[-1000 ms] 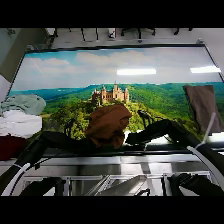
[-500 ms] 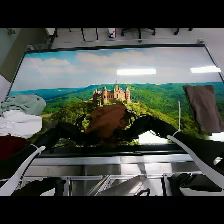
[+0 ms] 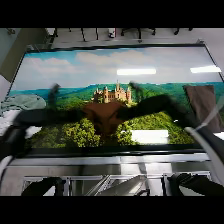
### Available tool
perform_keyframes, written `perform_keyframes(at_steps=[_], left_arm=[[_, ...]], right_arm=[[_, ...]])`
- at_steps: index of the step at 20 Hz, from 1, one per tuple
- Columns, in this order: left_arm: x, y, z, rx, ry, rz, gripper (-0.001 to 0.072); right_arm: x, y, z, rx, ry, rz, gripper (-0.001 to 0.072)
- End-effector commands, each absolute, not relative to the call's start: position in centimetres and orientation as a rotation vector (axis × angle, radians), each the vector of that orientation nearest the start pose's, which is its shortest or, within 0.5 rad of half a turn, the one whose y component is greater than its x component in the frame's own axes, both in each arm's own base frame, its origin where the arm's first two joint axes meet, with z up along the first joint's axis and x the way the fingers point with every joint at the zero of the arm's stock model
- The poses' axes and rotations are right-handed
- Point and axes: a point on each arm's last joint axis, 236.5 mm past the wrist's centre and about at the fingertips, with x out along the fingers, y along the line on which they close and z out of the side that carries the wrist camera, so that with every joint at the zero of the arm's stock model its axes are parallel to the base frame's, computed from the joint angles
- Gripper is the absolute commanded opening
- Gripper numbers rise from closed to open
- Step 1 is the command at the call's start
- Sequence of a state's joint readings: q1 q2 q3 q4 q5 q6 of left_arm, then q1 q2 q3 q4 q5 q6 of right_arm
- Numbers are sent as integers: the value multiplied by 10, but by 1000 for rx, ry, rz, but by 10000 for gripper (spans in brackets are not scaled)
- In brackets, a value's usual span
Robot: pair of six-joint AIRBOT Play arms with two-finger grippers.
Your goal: Fold the shirts.
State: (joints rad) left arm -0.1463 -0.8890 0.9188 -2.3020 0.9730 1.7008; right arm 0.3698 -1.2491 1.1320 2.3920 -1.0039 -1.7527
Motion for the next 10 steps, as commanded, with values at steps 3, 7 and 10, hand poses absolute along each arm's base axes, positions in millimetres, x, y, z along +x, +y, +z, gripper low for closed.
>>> perform_keyframes(at_steps=[3,7,10], left_arm=[[211,-118,493,-321,-44,-542,16],[112,-126,599,-219,-294,-560,16],[132,-130,590,-229,-168,-549,16]], right_arm=[[271,192,431,181,298,845,21],[172,158,557,-38,-128,731,21],[171,145,560,-66,-146,665,21]])
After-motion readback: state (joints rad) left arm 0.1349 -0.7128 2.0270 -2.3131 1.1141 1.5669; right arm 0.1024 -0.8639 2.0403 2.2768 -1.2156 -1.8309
